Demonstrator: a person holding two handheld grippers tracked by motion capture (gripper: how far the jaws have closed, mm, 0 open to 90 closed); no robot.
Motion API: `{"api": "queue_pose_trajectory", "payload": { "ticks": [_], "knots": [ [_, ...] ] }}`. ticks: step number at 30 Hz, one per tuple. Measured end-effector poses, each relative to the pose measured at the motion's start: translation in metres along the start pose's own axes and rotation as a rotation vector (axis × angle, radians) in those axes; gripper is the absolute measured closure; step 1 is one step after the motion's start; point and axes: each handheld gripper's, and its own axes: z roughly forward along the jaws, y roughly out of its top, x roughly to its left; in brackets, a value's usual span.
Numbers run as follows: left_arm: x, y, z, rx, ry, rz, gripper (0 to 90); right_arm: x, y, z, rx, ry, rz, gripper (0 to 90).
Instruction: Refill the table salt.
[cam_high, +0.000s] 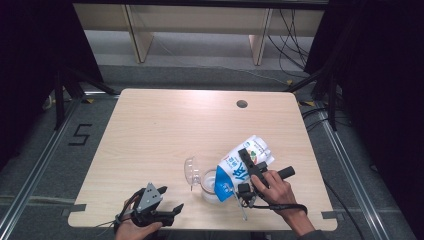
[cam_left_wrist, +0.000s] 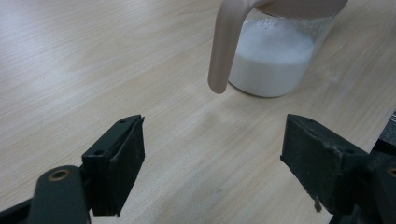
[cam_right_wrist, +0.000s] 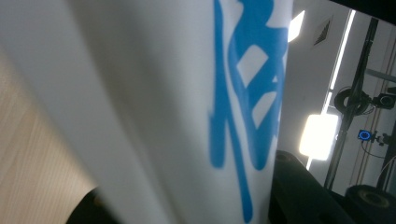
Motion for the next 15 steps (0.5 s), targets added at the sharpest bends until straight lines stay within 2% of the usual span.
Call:
{"api": "queue_pose_trajectory", "payload": {
  "ticks": [8, 10, 11, 15],
  "knots": [
    [-0.0001, -0.0001, -0.0004, 0.002, 0.009, -0.002, 20.9, 0.0002, -0.0004, 0.0001, 0.005, 0.003, 0.000, 79.1],
    [0.0001, 0.0000, -0.0003, 0.003, 0.009, -0.002, 20.9, -0.0022, -0.0003, 0.0002, 0.007, 0.010, -0.018, 79.1],
    [0.0001, 0.0000, -0.0004, 0.003, 0.010, -0.002, 20.9, -0.0047, 0.0001, 0.0004, 0.000, -0.003, -0.049, 79.1],
    [0.0004, 0.0002, -0.0004, 0.005, 0.009, -0.001, 20.9, -0.0049, -0.0003, 0.0006, -0.002, -0.003, -0.048, 79.2]
  ]
}}
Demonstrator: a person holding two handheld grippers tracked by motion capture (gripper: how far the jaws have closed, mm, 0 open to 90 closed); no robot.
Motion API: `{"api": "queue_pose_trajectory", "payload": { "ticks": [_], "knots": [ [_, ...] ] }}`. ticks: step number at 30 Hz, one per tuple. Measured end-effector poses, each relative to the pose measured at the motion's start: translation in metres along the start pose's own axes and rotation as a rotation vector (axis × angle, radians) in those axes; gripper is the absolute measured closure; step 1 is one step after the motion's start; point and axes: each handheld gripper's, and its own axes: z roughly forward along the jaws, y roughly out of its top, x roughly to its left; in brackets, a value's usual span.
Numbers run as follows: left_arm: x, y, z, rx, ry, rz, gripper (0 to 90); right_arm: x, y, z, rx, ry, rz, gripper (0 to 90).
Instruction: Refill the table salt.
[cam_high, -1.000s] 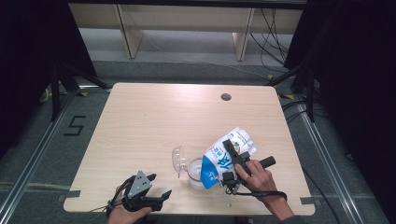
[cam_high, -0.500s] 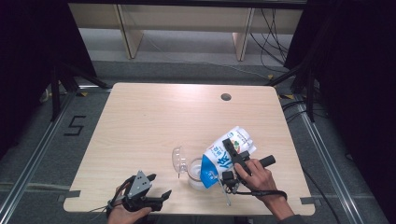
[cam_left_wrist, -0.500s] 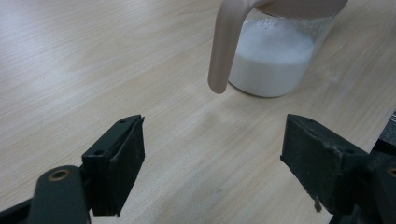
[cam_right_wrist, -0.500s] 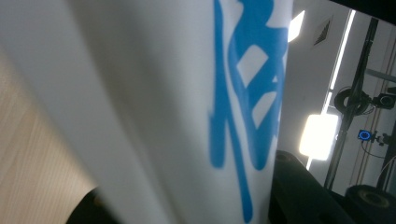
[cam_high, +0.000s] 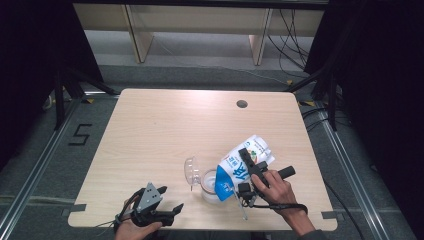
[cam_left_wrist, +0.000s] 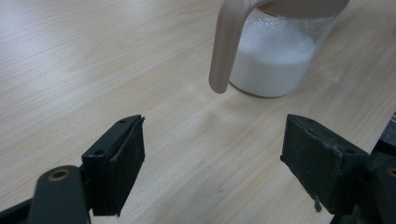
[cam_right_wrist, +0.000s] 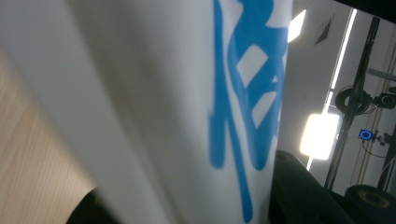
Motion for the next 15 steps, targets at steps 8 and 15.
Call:
{"api": "queue_pose_trajectory", "payload": {
  "ticks": [8, 15],
  "knots": [
    [-0.0004, -0.0002, 0.0002, 0.001, 0.000, -0.006, 20.9, 0.0020, -0.0006, -0.0003, 0.006, 0.007, 0.028, 79.2],
    [-0.0005, 0.0000, 0.0003, -0.002, 0.000, -0.002, 20.9, -0.0002, -0.0004, 0.0000, -0.005, -0.005, 0.001, 79.3]
  ]
}}
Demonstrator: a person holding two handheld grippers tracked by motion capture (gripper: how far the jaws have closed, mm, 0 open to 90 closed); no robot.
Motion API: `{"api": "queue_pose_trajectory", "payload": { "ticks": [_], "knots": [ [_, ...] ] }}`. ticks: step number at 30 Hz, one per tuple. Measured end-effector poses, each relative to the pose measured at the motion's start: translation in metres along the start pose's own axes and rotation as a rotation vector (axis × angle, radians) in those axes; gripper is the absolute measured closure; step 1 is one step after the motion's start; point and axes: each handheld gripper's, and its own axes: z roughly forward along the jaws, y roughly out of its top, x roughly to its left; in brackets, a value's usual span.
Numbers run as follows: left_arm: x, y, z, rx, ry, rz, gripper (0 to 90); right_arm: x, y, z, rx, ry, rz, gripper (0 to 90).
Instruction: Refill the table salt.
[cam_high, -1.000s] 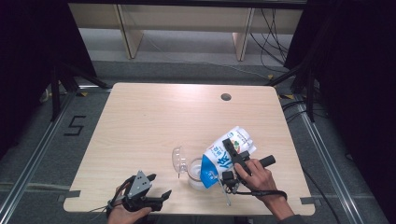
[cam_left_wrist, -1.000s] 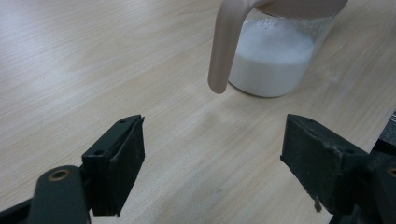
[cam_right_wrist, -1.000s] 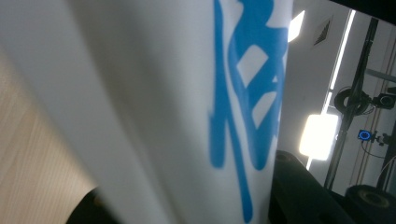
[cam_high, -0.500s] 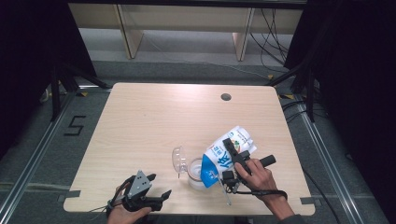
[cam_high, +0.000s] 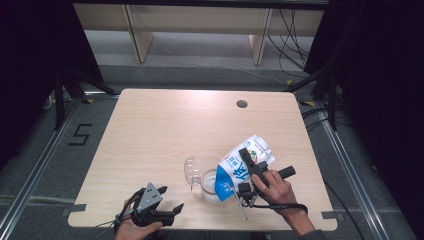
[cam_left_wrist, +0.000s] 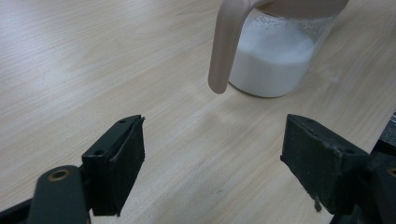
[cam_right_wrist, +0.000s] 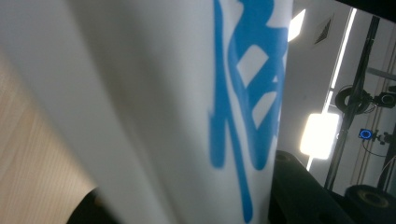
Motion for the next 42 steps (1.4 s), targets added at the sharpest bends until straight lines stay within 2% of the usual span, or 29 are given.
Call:
{"api": "queue_pose_trajectory", "payload": {
  "ticks": [2, 3, 4, 6, 7, 9, 12, 13, 14, 15, 17, 18, 20, 21, 22, 23, 26, 27, 28, 30, 33, 35, 37, 38, 39, 40, 42],
  "knots": [
    [0.0002, 0.0001, -0.0001, 0.002, 0.001, 0.001, 20.9, 0.0000, -0.0001, -0.0001, 0.000, 0.000, 0.002, 79.3],
    [0.0003, 0.0001, -0.0002, 0.002, 0.001, 0.003, 20.8, 0.0021, -0.0005, -0.0007, 0.016, 0.015, 0.028, 79.3],
    [0.0002, 0.0000, -0.0001, 0.002, -0.001, 0.002, 20.9, 0.0023, -0.0003, -0.0005, 0.012, 0.011, 0.031, 79.3],
    [0.0004, 0.0000, -0.0001, 0.002, -0.001, 0.003, 20.9, 0.0019, -0.0003, -0.0003, 0.011, 0.011, 0.027, 79.3],
    [0.0003, 0.0000, -0.0001, 0.002, -0.001, 0.001, 20.9, -0.0002, 0.0000, 0.0000, 0.002, 0.003, 0.002, 79.3],
    [0.0001, 0.0000, -0.0001, -0.002, -0.001, 0.000, 20.9, 0.0001, -0.0006, 0.0004, -0.006, -0.011, 0.005, 79.3],
    [-0.0001, 0.0001, -0.0001, -0.001, -0.001, 0.001, 20.9, 0.0026, -0.0009, 0.0002, 0.000, 0.001, 0.040, 79.4],
    [0.0000, 0.0000, 0.0001, -0.003, -0.003, 0.002, 20.9, 0.0009, -0.0006, 0.0005, -0.010, -0.008, 0.021, 79.6],
    [0.0002, 0.0000, 0.0002, -0.004, -0.010, 0.002, 20.9, 0.0012, -0.0007, 0.0004, -0.009, 0.003, 0.021, 79.6],
    [0.0001, 0.0001, 0.0002, -0.003, -0.011, 0.001, 20.9, 0.0027, -0.0006, -0.0005, 0.001, 0.009, 0.043, 79.6],
    [0.0000, 0.0002, 0.0004, -0.006, -0.010, 0.003, 20.8, 0.0017, 0.0000, -0.0016, 0.014, 0.024, 0.038, 79.7],
    [0.0000, 0.0003, 0.0003, -0.003, -0.010, 0.005, 20.9, 0.0042, -0.0001, -0.0023, 0.023, 0.027, 0.072, 79.8],
    [0.0000, 0.0003, 0.0004, -0.003, -0.011, 0.006, 20.9, 0.0030, -0.0006, -0.0011, 0.006, 0.016, 0.051, 79.9],
    [0.0000, 0.0003, 0.0004, -0.003, -0.012, 0.006, 20.9, 0.0032, -0.0006, -0.0009, -0.002, 0.005, 0.068, 79.9],
    [0.0000, 0.0003, 0.0003, -0.004, -0.011, 0.005, 20.8, 0.0035, -0.0009, -0.0007, -0.003, 0.013, 0.076, 79.9],
    [0.0001, 0.0002, 0.0003, -0.004, -0.011, 0.005, 20.9, 0.0019, -0.0005, -0.0018, 0.013, 0.025, 0.064, 79.9],
    [0.0000, 0.0003, 0.0001, -0.004, -0.010, 0.005, 20.9, 0.0006, -0.0013, -0.0004, -0.013, 0.007, 0.058, 79.9],
    [0.0007, 0.0008, -0.0003, -0.004, -0.008, 0.022, 20.9, 0.0015, -0.0016, -0.0009, -0.007, 0.013, 0.076, 79.9],
    [0.0005, 0.0007, -0.0002, -0.003, -0.007, 0.021, 20.9, 0.0020, -0.0016, -0.0011, -0.007, 0.010, 0.094, 79.9],
    [0.0003, 0.0008, -0.0002, -0.001, -0.006, 0.021, 20.9, 0.0005, -0.0014, -0.0014, -0.003, 0.030, 0.085, 79.9],
    [0.0010, 0.0009, 0.0000, -0.001, -0.011, 0.024, 20.9, 0.0027, -0.0019, -0.0018, -0.005, 0.029, 0.126, 79.9],
    [0.0008, 0.0009, 0.0001, 0.000, -0.009, 0.020, 20.9, 0.0019, -0.0011, -0.0022, 0.006, 0.043, 0.115, 79.9],
    [0.0001, 0.0007, 0.0001, -0.002, -0.009, 0.010, 20.9, 0.0039, -0.0003, -0.0027, 0.007, 0.050, 0.145, 79.9],
    [0.0005, 0.0009, -0.0002, -0.002, -0.006, 0.021, 20.9, 0.0052, -0.0002, -0.0022, -0.005, 0.037, 0.155, 79.9],
    [0.0007, 0.0009, -0.0001, -0.002, -0.009, 0.022, 20.9, 0.0029, 0.0000, -0.0021, -0.008, 0.047, 0.127, 79.9],
    [0.0010, 0.0006, 0.0004, -0.009, -0.010, 0.022, 20.9, 0.0052, 0.0006, -0.0034, 0.010, 0.055, 0.157, 80.0],
    [0.0008, 0.0006, 0.0003, -0.010, -0.010, 0.019, 20.9, 0.0055, 0.0008, -0.0034, 0.010, 0.057, 0.163, 80.0]
  ]
}}
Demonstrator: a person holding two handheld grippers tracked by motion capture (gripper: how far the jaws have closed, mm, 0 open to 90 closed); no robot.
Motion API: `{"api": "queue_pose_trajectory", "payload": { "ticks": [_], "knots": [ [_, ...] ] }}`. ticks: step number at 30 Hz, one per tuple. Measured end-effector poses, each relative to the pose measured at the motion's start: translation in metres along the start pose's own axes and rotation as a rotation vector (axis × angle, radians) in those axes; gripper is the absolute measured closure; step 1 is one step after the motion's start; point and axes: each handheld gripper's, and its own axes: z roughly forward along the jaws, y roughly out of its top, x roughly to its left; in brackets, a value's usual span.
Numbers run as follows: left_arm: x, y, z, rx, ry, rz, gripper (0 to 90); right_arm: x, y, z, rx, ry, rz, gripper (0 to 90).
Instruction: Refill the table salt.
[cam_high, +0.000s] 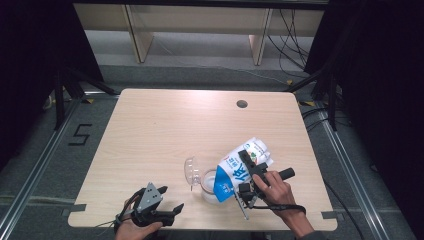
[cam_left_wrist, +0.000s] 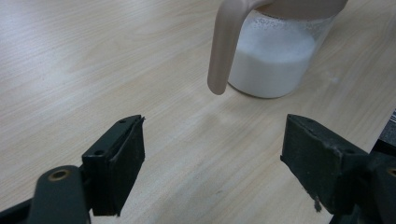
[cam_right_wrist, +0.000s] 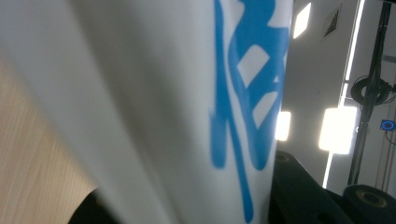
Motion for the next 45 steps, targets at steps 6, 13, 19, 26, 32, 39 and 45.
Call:
{"api": "queue_pose_trajectory", "payload": {
  "ticks": [6, 13, 19, 26, 32, 39, 45],
  "knots": [
    [-0.001, -0.001, 0.000, -0.001, 0.006, -0.020, 20.9, -0.004, 0.000, -0.001, 0.002, 0.007, 0.003, 80.0],
    [0.000, 0.000, 0.000, 0.002, 0.003, 0.014, 21.0, -0.005, -0.002, -0.001, -0.014, 0.009, 0.015, 80.0],
    [-0.001, -0.001, 0.001, -0.010, -0.001, -0.021, 21.0, -0.004, -0.004, -0.002, 0.007, 0.034, 0.082, 80.0],
    [0.000, 0.000, 0.000, 0.007, 0.003, -0.006, 21.0, -0.005, -0.007, -0.002, -0.005, 0.047, 0.104, 80.2],
    [-0.001, 0.000, 0.000, 0.013, 0.004, 0.000, 21.0, -0.013, -0.011, -0.001, -0.028, 0.048, 0.087, 80.3],
    [0.000, 0.000, -0.001, 0.011, 0.006, 0.014, 21.0, -0.010, -0.014, -0.002, -0.025, 0.080, 0.210, 80.4],
    [0.000, 0.000, -0.001, 0.011, 0.005, 0.013, 21.0, -0.007, -0.015, 0.000, -0.022, 0.092, 0.205, 80.5]
  ]
}}
